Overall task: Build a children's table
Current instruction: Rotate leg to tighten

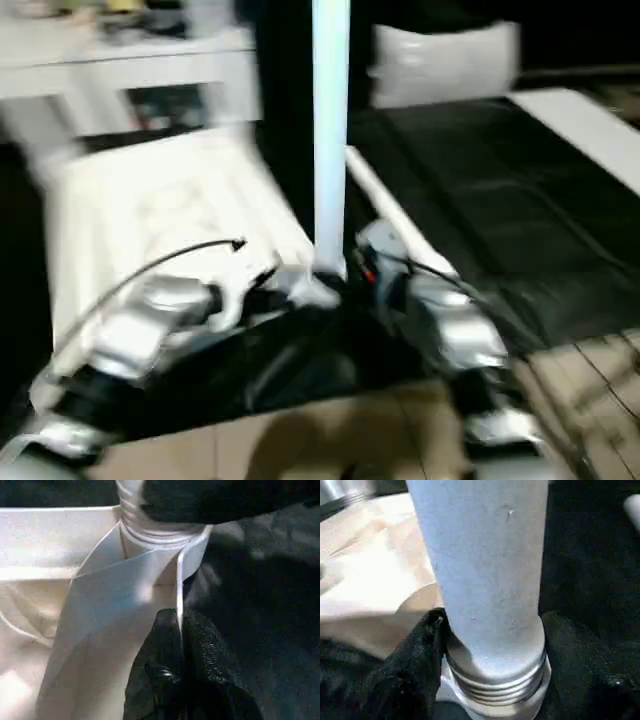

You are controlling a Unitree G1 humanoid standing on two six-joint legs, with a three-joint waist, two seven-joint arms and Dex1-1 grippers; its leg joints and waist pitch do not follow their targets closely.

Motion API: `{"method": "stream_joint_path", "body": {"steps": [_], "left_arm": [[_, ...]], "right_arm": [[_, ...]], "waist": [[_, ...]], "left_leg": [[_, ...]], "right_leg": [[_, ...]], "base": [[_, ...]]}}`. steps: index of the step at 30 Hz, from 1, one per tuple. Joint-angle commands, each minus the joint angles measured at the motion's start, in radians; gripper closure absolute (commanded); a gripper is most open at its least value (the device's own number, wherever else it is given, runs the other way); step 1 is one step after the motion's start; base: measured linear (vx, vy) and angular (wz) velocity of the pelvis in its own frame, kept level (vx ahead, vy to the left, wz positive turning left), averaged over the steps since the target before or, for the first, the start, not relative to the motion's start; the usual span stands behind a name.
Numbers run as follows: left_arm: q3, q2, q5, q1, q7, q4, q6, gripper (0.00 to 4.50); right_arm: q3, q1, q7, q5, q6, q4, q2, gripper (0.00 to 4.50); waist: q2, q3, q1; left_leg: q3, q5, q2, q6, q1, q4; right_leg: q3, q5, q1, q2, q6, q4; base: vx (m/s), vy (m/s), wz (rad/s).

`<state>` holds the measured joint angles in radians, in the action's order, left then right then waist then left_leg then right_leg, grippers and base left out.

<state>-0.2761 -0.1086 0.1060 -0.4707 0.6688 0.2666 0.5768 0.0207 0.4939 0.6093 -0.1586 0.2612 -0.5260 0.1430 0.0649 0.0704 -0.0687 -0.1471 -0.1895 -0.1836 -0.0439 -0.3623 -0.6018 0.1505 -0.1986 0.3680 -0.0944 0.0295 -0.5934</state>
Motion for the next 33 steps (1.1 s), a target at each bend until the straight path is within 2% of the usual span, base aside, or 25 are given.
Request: {"method": "stream_joint_path", "body": {"steps": [1, 2, 3, 4, 5, 6, 7, 8, 9, 10, 11, 12, 13, 14, 16, 19, 21, 22, 26, 27, 29, 30, 32, 33], "left_arm": [[-0.042, 0.043, -0.029, -0.039, 0.003, -0.044, -0.031, 4.50], [-0.051, 0.040, -0.018, -0.042, 0.000, -0.048, -0.026, 4.50], [-0.051, 0.040, -0.018, -0.042, 0.000, -0.048, -0.026, 4.50], [-0.052, 0.030, -0.010, -0.038, 0.002, -0.051, -0.025, 4.50], [-0.052, 0.030, -0.010, -0.037, 0.002, -0.051, -0.025, 4.50], [-0.054, 0.020, -0.005, -0.036, 0.009, -0.049, -0.029, 4.50], [-0.057, 0.004, 0.002, -0.034, 0.017, -0.045, -0.038, 4.50], [-0.058, -0.010, 0.005, -0.034, 0.023, -0.036, -0.050, 4.50], [-0.063, -0.027, 0.009, -0.036, 0.038, -0.025, -0.071, 4.50], [-0.067, -0.041, 0.010, -0.039, 0.053, -0.015, -0.089, 4.50], [-0.068, -0.049, 0.010, -0.041, 0.064, -0.009, -0.098, 4.50], [-0.069, -0.056, 0.009, -0.042, 0.072, -0.003, -0.105, 4.50], [-0.072, -0.074, 0.003, -0.044, 0.103, 0.009, -0.130, 4.50], [-0.074, -0.084, 0.001, -0.045, 0.118, 0.015, -0.141, 4.50], [-0.083, -0.120, -0.008, -0.050, 0.178, 0.040, -0.193, 4.50], [-0.096, -0.146, -0.012, -0.052, 0.226, 0.054, -0.231, 4.50], [-0.116, -0.179, -0.015, -0.057, 0.282, 0.066, -0.278, 4.50], [-0.133, -0.208, -0.019, -0.062, 0.343, 0.078, -0.335, 4.50], [-0.163, -0.250, -0.039, -0.068, 0.473, 0.102, -0.427, 4.50], [-0.168, -0.254, -0.040, -0.070, 0.487, 0.106, -0.434, 4.50], [-0.193, -0.273, -0.038, -0.082, 0.557, 0.131, -0.476, 4.50], [-0.200, -0.277, -0.037, -0.086, 0.574, 0.134, -0.482, 4.50], [-0.213, -0.284, -0.048, -0.089, 0.618, 0.136, -0.499, 4.50], [-0.218, -0.287, -0.054, -0.091, 0.634, 0.138, -0.507, 4.50]], "right_arm": [[0.034, 0.009, -0.001, -0.028, 0.026, -0.029, -0.051, 1.84], [0.033, 0.003, 0.009, -0.019, 0.009, -0.026, -0.054, 1.28], [0.033, 0.003, 0.009, -0.019, 0.009, -0.026, -0.054, 1.28], [0.026, -0.009, 0.023, -0.020, -0.002, -0.013, -0.042, 1.14], [0.026, -0.009, 0.024, -0.020, -0.002, -0.013, -0.042, 1.07], [0.024, -0.016, 0.033, -0.020, -0.009, -0.003, -0.031, 0.96], [0.020, -0.026, 0.053, -0.023, -0.020, 0.015, -0.012, 0.85], [0.014, -0.037, 0.077, -0.031, -0.020, 0.034, 0.006, 0.78], [0.009, -0.046, 0.108, -0.038, -0.032, 0.052, 0.028, 0.75], [0.007, -0.054, 0.136, -0.045, -0.042, 0.067, 0.047, 0.72], [0.008, -0.059, 0.158, -0.050, -0.047, 0.078, 0.060, 0.72], [0.009, -0.063, 0.177, -0.054, -0.051, 0.086, 0.071, 0.54], [0.010, -0.072, 0.226, -0.062, -0.059, 0.107, 0.104, 0.32], [0.010, -0.075, 0.249, -0.067, -0.060, 0.116, 0.119, 0.30], [0.009, -0.084, 0.335, -0.081, -0.068, 0.146, 0.181, 0.22], [0.017, -0.083, 0.388, -0.083, -0.076, 0.157, 0.218, 0.10], [0.032, -0.080, 0.443, -0.075, -0.088, 0.161, 0.260, 0.10], [0.050, -0.071, 0.481, -0.053, -0.113, 0.150, 0.295, 0.10], [0.088, -0.057, 0.562, -0.029, -0.167, 0.138, 0.333, 0.10], [0.095, -0.057, 0.579, -0.028, -0.171, 0.141, 0.338, 0.10], [0.127, -0.062, 0.647, -0.026, -0.189, 0.159, 0.362, 0.10], [0.131, -0.061, 0.659, -0.030, -0.184, 0.159, 0.363, 0.10], [0.140, -0.058, 0.686, -0.043, -0.170, 0.158, 0.365, 0.10], [0.147, -0.057, 0.697, -0.046, -0.170, 0.157, 0.368, 0.25]], "waist": [[0.008, -0.045, 0.039], [-0.054, -0.059, 0.047], [-0.054, -0.059, 0.047], [-0.048, -0.059, 0.065], [-0.040, -0.056, 0.076], [-0.034, -0.063, 0.075], [-0.015, -0.080, 0.082], [-0.011, -0.080, 0.078], [-0.012, -0.079, 0.077], [-0.014, -0.082, 0.080], [-0.013, -0.085, 0.083], [-0.011, -0.085, 0.086], [-0.009, -0.084, 0.091], [-0.010, -0.086, 0.098], [-0.009, -0.087, 0.111], [-0.008, -0.085, 0.113], [-0.009, -0.085, 0.114], [-0.009, -0.085, 0.117], [-0.013, -0.083, 0.126], [-0.011, -0.083, 0.129], [-0.011, -0.083, 0.133], [-0.014, -0.086, 0.139], [-0.013, -0.086, 0.145], [-0.014, -0.086, 0.146]], "left_leg": [[0.037, -0.885, -0.112, -0.031, -0.014, 0.217], [-0.008, -0.479, 0.035, -0.022, 0.093, -0.025], [-0.008, -0.479, 0.035, -0.022, 0.093, -0.025], [0.017, -0.152, 0.026, 0.036, -0.015, -0.035], [0.028, -0.137, 0.007, 0.036, -0.033, -0.004], [0.036, -0.151, -0.007, 0.033, -0.051, 0.038], [0.043, -0.160, -0.026, 0.043, -0.025, 0.047], [0.036, -0.190, -0.034, 0.062, -0.013, 0.052], [0.035, -0.207, -0.035, 0.072, -0.015, 0.055], [0.034, -0.211, -0.034, 0.082, -0.023, 0.057], [0.032, -0.197, -0.034, 0.088, -0.024, 0.057], [0.029, -0.178, -0.036, 0.099, -0.022, 0.055], [0.027, -0.168, -0.034, 0.108, -0.024, 0.055], [0.025, -0.158, -0.033, 0.112, -0.024, 0.053], [0.023, -0.146, -0.033, 0.124, -0.019, 0.052], [0.024, -0.148, -0.038, 0.123, -0.020, 0.055], [0.023, -0.158, -0.035, 0.119, -0.020, 0.055], [0.024, -0.161, -0.036, 0.116, -0.018, 0.056], [0.018, -0.181, -0.038, 0.103, -0.015, 0.057], [0.019, -0.181, -0.040, 0.103, -0.014, 0.058], [0.015, -0.177, -0.044, 0.105, -0.012, 0.058], [0.012, -0.170, -0.046, 0.107, -0.008, 0.058], [0.010, -0.158, -0.049, 0.110, -0.009, 0.058], [0.009, -0.158, -0.049, 0.110, -0.008, 0.058]], "right_leg": [[-0.069, -0.161, -0.069, -0.022, 0.045, -0.075], [-0.080, -0.882, 0.070, -0.093, -0.032, 0.168], [-0.080, -0.882, 0.070, -0.093, -0.032, 0.168], [-0.111, -0.975, -0.029, -0.147, -0.064, 0.150], [-0.101, -0.902, -0.041, -0.144, -0.056, 0.141], [-0.076, -0.716, -0.037, -0.086, -0.036, 0.116], [-0.078, -0.503, -0.023, -0.069, 0.028, 0.096], [-0.080, -0.376, -0.015, -0.056, 0.102, 0.087], [-0.078, -0.354, -0.020, -0.053, 0.124, 0.085], [-0.079, -0.311, -0.030, -0.057, 0.150, 0.079], [-0.080, -0.282, -0.032, -0.059, 0.159, 0.078], [-0.083, -0.235, -0.029, -0.062, 0.181, 0.075], [-0.082, -0.223, -0.033, -0.062, 0.188, 0.076], [-0.083, -0.217, -0.035, -0.064, 0.185, 0.074], [-0.084, -0.214, -0.033, -0.064, 0.181, 0.077], [-0.082, -0.209, -0.034, -0.064, 0.182, 0.074], [-0.082, -0.230, -0.034, -0.064, 0.180, 0.077], [-0.082, -0.239, -0.034, -0.064, 0.180, 0.077], [-0.084, -0.279, -0.030, -0.065, 0.170, 0.080], [-0.084, -0.279, -0.030, -0.066, 0.171, 0.079], [-0.085, -0.257, -0.028, -0.065, 0.179, 0.075], [-0.086, -0.242, -0.027, -0.065, 0.184, 0.073], [-0.088, -0.210, -0.029, -0.067, 0.198, 0.066], [-0.088, -0.208, -0.028, -0.067, 0.200, 0.066]], "base": [[0.000, 0.000, 0.00], [0.000, 0.000, 0.00], [0.065, -0.095, -0.06], [0.118, -0.050, -0.28], [0.118, -0.050, -0.28], [0.107, -0.002, -0.29], [0.000, 0.000, 0.00], [0.000, 0.000, 0.00], [0.000, 0.000, 0.00], [0.000, 0.000, 0.00], [0.000, 0.000, 0.00], [0.000, 0.000, 0.00], [0.000, 0.000, 0.00], [0.000, 0.000, 0.00], [0.000, 0.000, 0.00], [0.000, 0.000, 0.00], [0.000, 0.000, 0.00], [0.000, 0.000, 0.00], [0.000, 0.000, 0.00], [0.000, 0.000, 0.00], [0.000, 0.000, 0.00], [0.000, 0.000, 0.00], [0.000, 0.000, 0.00], [0.000, 0.000, 0.00]]}}
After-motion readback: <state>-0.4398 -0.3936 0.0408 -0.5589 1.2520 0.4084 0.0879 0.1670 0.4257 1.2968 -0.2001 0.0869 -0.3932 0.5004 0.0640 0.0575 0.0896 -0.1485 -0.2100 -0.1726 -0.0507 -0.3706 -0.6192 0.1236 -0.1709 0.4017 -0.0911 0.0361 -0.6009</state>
